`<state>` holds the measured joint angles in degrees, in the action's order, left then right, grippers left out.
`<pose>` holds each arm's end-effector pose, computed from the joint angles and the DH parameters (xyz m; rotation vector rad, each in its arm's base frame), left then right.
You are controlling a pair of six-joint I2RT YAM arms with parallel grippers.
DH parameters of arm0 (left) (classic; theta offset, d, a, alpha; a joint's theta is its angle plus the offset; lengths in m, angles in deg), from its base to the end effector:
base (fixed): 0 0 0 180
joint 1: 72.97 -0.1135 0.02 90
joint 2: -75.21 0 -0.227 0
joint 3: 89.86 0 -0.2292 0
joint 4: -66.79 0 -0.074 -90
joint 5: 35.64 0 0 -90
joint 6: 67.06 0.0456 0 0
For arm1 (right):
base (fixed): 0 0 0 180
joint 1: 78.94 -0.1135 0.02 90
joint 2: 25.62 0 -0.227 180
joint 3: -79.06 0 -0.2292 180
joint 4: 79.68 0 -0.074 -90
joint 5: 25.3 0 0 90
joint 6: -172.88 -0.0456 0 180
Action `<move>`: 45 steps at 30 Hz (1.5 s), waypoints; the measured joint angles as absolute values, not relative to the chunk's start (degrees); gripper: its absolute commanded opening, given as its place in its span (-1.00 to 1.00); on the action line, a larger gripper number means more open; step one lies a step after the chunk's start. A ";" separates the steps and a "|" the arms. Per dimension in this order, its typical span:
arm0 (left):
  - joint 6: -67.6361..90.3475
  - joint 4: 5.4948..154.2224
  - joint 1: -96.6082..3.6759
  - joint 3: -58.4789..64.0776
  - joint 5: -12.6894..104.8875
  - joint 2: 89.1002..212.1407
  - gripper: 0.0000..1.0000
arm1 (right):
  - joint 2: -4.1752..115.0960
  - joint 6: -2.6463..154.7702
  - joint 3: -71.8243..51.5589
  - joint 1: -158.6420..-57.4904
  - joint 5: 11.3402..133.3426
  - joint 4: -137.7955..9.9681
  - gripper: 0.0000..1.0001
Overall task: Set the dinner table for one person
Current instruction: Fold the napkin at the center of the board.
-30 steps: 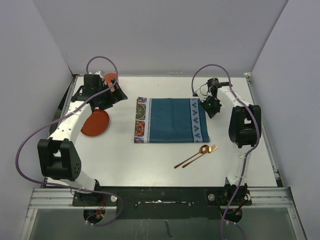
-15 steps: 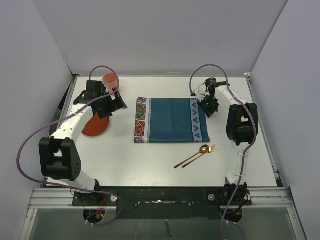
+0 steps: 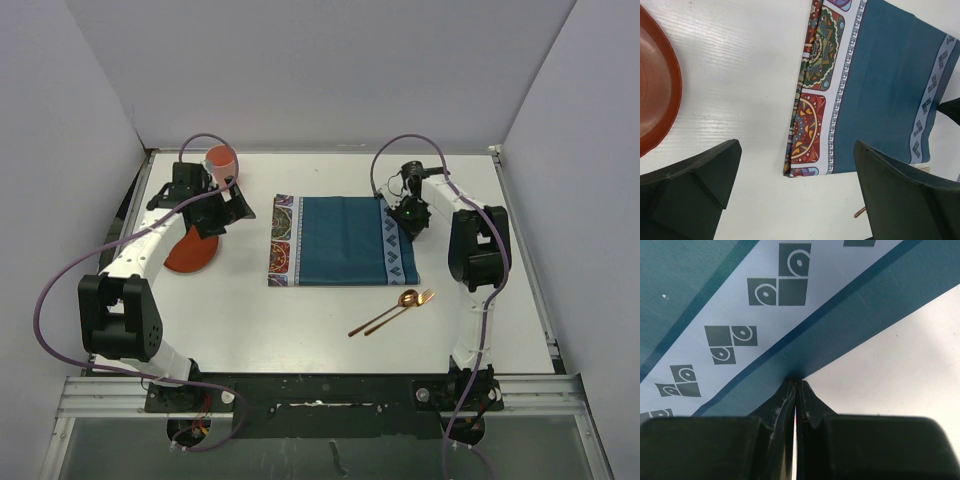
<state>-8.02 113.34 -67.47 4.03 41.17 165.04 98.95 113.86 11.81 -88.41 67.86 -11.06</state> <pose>0.3212 -0.0414 0.2346 -0.4484 2.4580 -0.5563 0.3872 0.0671 0.1356 -1.0322 2.7819 0.0341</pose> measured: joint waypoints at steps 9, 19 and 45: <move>-8.05 113.38 -67.73 6.30 40.60 165.04 0.96 | 99.30 113.92 11.84 -90.05 65.52 -11.08 -1.00; -8.02 113.32 -68.47 7.99 40.58 165.04 0.96 | 99.41 113.88 11.86 -90.88 63.73 -11.10 -1.00; -8.37 111.79 -68.63 9.17 38.68 165.04 0.96 | 99.41 113.20 11.59 -95.17 62.26 -11.34 -1.00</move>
<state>-8.37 111.79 -68.63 9.17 38.68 165.04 99.41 113.20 11.59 -95.17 62.26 -11.34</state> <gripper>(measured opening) 0.979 0.021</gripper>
